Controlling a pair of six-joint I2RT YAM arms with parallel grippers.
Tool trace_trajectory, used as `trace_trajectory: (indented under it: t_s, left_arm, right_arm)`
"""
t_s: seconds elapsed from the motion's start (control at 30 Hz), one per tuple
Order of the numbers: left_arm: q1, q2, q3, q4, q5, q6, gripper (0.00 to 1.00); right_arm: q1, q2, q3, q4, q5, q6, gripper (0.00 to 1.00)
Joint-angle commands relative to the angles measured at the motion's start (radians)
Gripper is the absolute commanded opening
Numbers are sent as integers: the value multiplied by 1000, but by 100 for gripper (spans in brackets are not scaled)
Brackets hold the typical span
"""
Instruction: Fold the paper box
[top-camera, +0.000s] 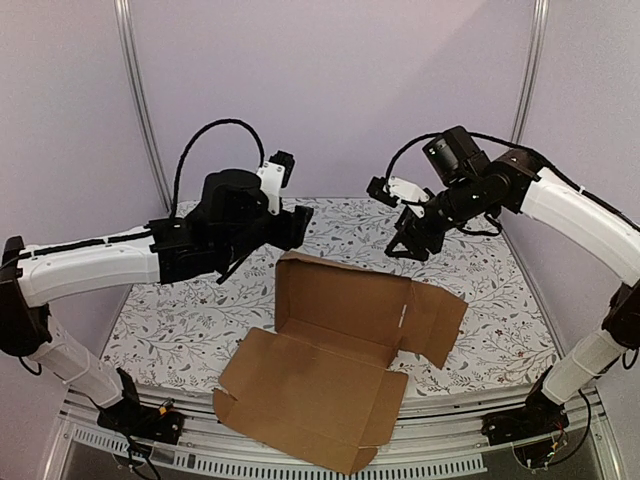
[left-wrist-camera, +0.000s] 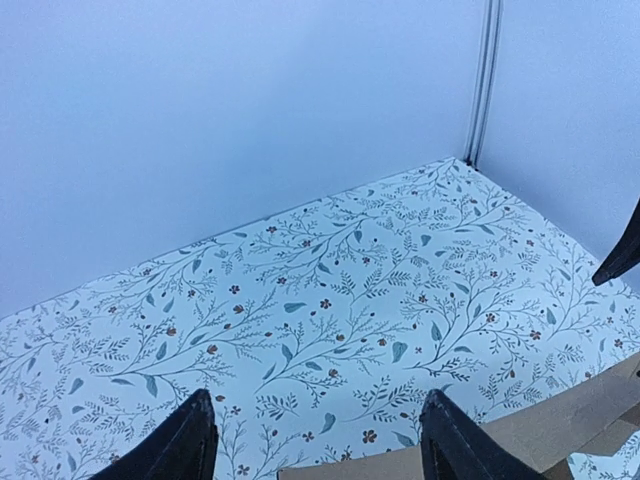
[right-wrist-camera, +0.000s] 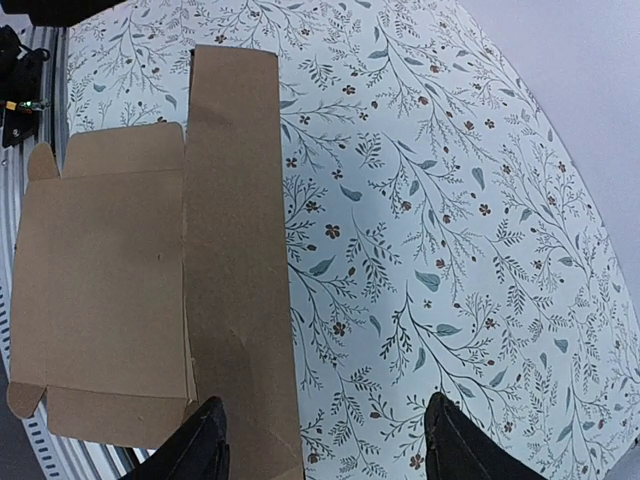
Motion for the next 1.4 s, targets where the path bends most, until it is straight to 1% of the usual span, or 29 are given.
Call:
trace_trajectory:
  t_s: [0.0,0.1,0.23,0.37,0.53,0.67,0.8,0.97,1.1,1.27,1.37]
  left_arm:
    - [19,99,58,-201,34,-75,69]
    - [22,99,-6,-197,76,-91,68]
    - [22,66,-126,-158,146,-96,66]
    - [22,55,-174,-190,119,-105,65]
    - [22,29,-202,-158,88,-113,66]
    - [20,13,-182,-120,79,-77,66]
    - [-4,-29,-165,-39,139,54,68]
    - [-29,-26,-91,-72,217,210,68]
    - [-29,36,-5,-126,236,258,68]
    - [-26,146,111,-163,320,297,69]
    - [-26,204,171,-208,416,336,69]
  right_arm:
    - [4,59,-32,56,-102,47,67]
    - [4,85,-61,62,-132,54,69]
    - [4,98,-107,82,-119,50,70]
    - [4,105,-128,101,-83,41,70]
    - [4,118,-135,104,-70,41,70]
    - [-6,100,-117,83,-88,45,70]
    - [-74,28,-95,17,-176,26,70]
    - [-180,-96,-163,-37,-193,-30,70]
    - [-274,-177,-257,-67,-202,-62,70]
    - [-423,-235,-379,-69,-244,-111,70]
    - [-493,-234,-433,-63,-237,-150,68]
